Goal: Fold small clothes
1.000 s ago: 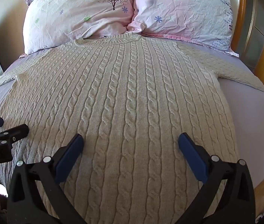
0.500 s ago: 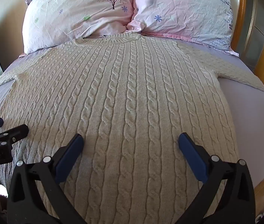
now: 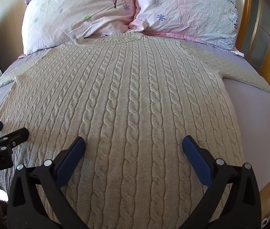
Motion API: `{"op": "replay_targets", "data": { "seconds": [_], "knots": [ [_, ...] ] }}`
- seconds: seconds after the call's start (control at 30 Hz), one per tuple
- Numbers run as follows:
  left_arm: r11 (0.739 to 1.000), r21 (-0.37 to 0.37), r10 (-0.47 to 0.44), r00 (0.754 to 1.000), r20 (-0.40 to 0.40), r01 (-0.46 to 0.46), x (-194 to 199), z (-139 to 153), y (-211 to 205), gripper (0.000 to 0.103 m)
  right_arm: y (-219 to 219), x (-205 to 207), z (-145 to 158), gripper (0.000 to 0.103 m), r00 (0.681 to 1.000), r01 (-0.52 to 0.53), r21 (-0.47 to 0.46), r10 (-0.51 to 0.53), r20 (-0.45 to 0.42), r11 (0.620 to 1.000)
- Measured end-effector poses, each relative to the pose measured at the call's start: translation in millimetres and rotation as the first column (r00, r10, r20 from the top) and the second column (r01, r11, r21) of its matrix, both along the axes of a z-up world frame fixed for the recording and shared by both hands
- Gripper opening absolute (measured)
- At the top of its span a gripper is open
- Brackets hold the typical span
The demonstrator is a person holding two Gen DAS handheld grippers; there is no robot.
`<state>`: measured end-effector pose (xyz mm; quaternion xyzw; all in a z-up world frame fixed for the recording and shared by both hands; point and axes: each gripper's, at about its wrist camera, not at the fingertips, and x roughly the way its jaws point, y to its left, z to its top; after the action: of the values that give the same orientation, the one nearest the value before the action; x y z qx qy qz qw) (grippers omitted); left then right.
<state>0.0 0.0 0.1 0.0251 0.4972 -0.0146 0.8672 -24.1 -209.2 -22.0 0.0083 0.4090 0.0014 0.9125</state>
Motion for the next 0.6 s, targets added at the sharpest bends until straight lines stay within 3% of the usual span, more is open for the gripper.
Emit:
{"op": "replay_targets", "data": {
  "seconds": [0.6],
  "knots": [
    [1.000, 0.000, 0.000, 1.000, 0.002, 0.000, -0.1, 0.1, 0.0, 0.102, -0.3, 1.3, 1.0, 0.101, 1.000, 0.001, -0.001, -0.001, -0.004, 1.000]
  ]
}}
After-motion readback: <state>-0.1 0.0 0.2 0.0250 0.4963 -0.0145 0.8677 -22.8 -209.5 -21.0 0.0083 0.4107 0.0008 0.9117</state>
